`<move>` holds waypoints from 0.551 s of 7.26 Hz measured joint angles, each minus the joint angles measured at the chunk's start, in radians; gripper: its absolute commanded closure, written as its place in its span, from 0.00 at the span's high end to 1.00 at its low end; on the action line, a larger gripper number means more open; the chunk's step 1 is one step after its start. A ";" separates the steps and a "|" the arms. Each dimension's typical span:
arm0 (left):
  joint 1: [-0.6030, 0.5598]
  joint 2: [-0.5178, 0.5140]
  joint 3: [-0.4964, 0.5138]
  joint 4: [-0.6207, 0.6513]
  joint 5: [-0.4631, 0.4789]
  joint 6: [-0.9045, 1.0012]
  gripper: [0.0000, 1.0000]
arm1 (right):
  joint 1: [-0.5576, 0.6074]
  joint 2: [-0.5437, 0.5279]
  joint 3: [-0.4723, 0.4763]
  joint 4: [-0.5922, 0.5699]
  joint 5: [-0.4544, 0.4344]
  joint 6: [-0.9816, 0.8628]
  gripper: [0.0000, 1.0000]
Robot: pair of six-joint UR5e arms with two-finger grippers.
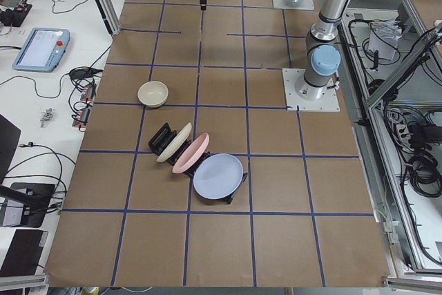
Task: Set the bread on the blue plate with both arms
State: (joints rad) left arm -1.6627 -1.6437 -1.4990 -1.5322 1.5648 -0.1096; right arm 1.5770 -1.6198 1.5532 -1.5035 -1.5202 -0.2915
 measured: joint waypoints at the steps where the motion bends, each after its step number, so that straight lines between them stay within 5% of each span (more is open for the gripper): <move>1: 0.001 0.002 0.000 0.002 0.002 0.002 1.00 | 0.000 0.000 0.000 0.000 0.000 0.000 1.00; 4: 0.002 0.003 0.000 0.002 0.007 0.012 1.00 | -0.002 0.002 0.003 0.002 0.000 -0.012 1.00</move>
State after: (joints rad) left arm -1.6605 -1.6405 -1.4991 -1.5301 1.5714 -0.0977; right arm 1.5745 -1.6177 1.5558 -1.5012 -1.5205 -0.3036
